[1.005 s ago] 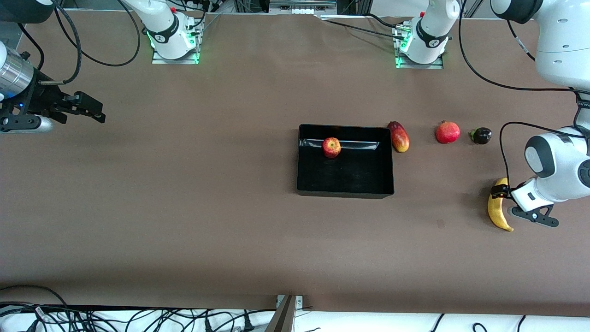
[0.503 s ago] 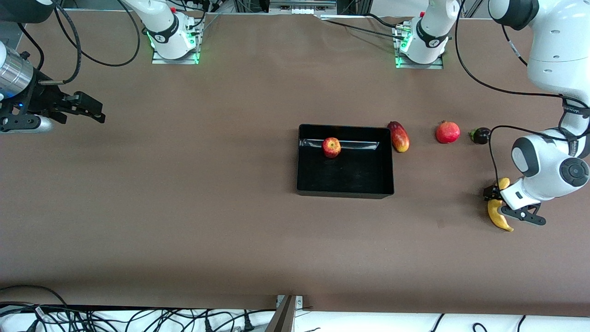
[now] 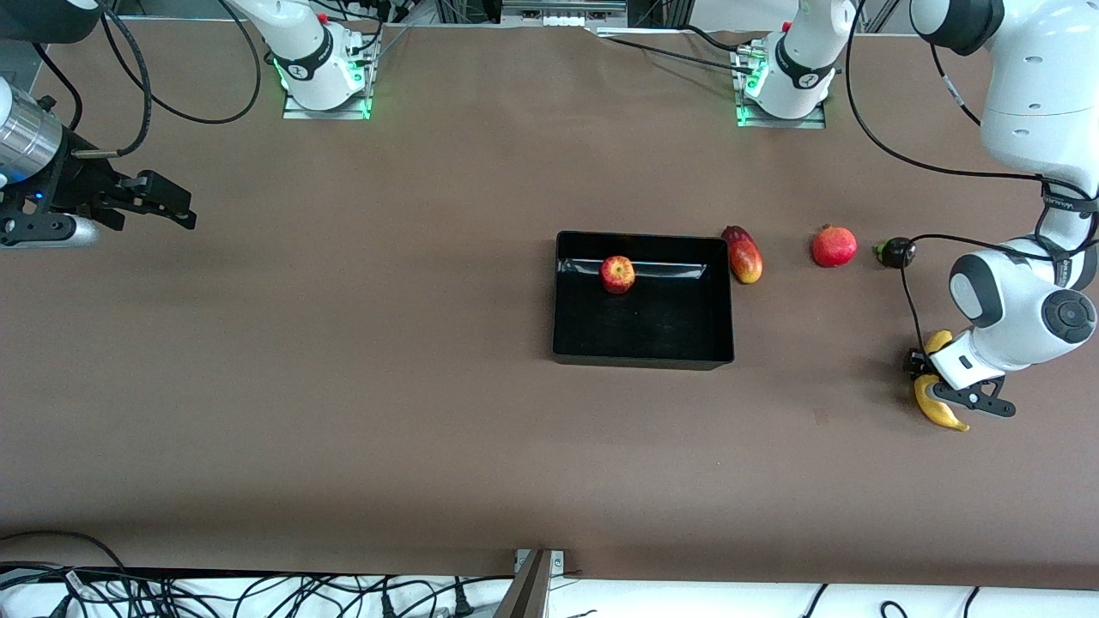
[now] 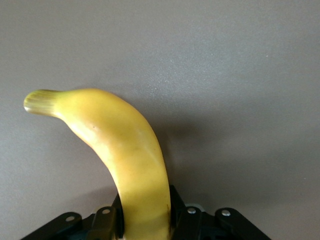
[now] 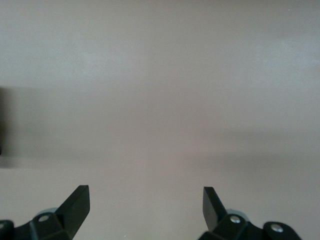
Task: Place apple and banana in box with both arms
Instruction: 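Lift the banana and carry it over the box with the left gripper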
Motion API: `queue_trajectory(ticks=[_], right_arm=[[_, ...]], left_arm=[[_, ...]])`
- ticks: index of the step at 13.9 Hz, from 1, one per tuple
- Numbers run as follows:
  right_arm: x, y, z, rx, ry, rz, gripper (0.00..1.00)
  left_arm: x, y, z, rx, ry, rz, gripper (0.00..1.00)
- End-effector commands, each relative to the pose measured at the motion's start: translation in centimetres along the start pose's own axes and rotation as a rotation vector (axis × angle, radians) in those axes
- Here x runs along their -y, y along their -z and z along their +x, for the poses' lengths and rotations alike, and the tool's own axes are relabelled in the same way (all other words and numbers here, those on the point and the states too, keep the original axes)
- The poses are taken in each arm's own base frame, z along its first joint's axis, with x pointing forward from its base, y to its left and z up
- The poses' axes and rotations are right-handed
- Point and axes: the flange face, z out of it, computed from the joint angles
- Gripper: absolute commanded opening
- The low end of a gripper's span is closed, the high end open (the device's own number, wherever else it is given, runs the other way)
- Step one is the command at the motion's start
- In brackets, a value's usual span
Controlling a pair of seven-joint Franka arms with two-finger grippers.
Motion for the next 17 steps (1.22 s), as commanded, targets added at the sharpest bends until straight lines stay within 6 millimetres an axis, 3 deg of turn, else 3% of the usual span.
queue_trajectory(ticks=[1, 4, 6, 9, 12, 15, 17], right_arm=[[-0.1, 0.5, 0.3, -0.009, -0.003, -0.006, 1.0], [-0.1, 0.5, 0.3, -0.009, -0.002, -0.006, 1.0], [-0.1, 0.5, 0.3, -0.009, -0.003, -0.006, 1.0], [0.0, 0.5, 0.3, -0.012, -0.001, -0.006, 1.0], [-0.1, 0.6, 0.3, -0.012, -0.003, -0.006, 1.0], [-0.1, 0.6, 0.3, -0.012, -0.003, -0.006, 1.0], [-0.1, 0.6, 0.3, -0.014, -0.002, -0.006, 1.0]], left_arm=[[-2.4, 6.2, 1.0, 0.018, 0.065, -0.068, 0.0], [-9.6, 12.5, 4.1, 0.057, 0.237, -0.107, 0.0], [-16.6, 14.9, 6.5, 0.053, 0.372, -0.148, 0.0], [-26.3, 16.2, 8.9, 0.064, 0.498, -0.182, 0.0], [-34.8, 17.5, 9.7, 0.08, 0.543, -0.208, 0.0], [-39.8, 17.9, 9.4, 0.105, 0.569, -0.217, 0.0], [-42.7, 16.3, 8.9, 0.127, 0.542, -0.2, 0.0]])
